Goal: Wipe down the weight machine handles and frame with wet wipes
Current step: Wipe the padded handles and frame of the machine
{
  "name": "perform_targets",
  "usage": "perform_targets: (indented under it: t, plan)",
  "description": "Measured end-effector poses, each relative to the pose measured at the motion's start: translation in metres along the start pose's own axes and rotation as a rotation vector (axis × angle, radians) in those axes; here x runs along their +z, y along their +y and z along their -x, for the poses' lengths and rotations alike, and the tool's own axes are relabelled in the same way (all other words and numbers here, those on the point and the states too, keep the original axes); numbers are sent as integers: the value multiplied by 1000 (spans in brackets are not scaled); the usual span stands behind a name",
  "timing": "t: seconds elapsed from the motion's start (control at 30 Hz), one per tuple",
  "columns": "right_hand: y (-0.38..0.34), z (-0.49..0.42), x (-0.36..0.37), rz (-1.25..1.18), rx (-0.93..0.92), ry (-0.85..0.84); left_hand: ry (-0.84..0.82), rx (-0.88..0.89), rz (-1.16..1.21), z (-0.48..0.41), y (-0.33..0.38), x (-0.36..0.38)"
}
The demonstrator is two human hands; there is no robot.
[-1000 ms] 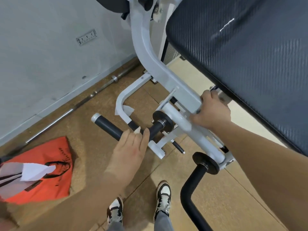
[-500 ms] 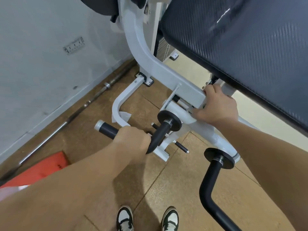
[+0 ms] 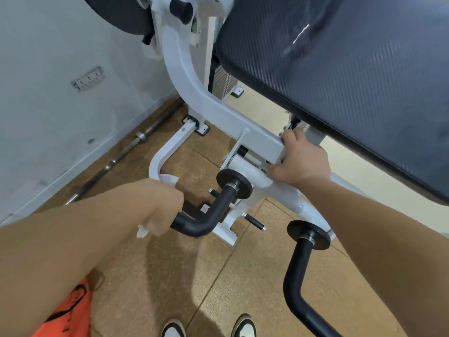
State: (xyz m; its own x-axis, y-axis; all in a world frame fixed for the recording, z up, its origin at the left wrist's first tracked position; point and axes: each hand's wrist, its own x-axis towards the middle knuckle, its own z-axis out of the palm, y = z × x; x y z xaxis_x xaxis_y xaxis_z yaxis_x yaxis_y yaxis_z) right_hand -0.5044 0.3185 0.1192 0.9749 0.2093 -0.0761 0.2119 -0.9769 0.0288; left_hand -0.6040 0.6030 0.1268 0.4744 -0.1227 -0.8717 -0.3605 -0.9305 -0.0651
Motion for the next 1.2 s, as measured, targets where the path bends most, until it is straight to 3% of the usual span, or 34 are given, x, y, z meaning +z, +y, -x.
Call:
perform_targets:
  t: [0.03,0.13,0.2,0.27,0.43,0.5,0.57,0.73,0.8,1.0,1.1,1.2]
  plan:
    - [0,0,0,3,3,-4,75,-12,-13,0,0,10]
    - [-1,0,-3,14,15,-5,724,63,-197,-1,-9,61]
    - [-1,2,-3,-7,6,-5,884,16,-247,0,-18,83]
    - [0,2,-1,-6,12,-1,781,59,-258,-1,-24,79]
    - [2,-1,2,-1,12,2,125,57,48,12,-25,5]
    - [2,-1,5,-12,0,21,-1,59,130,11,-30,-1]
    - [3,-1,6,-21,0,25,88,18,125,12,-32,6]
    - [0,1,0,-21,12,8,617,-120,-95,18,-10,50]
    - [2,2,3,-16,22,21,536,-121,-75,14,-15,43]
    - [2,0,2,0,14,8,-83,53,330,11,-43,-1]
    - [2,-1,5,-1,17,22,-44,58,312,13,-41,0]
    - [-1,-1,0,-5,8,10,272,-31,29,23,-32,23]
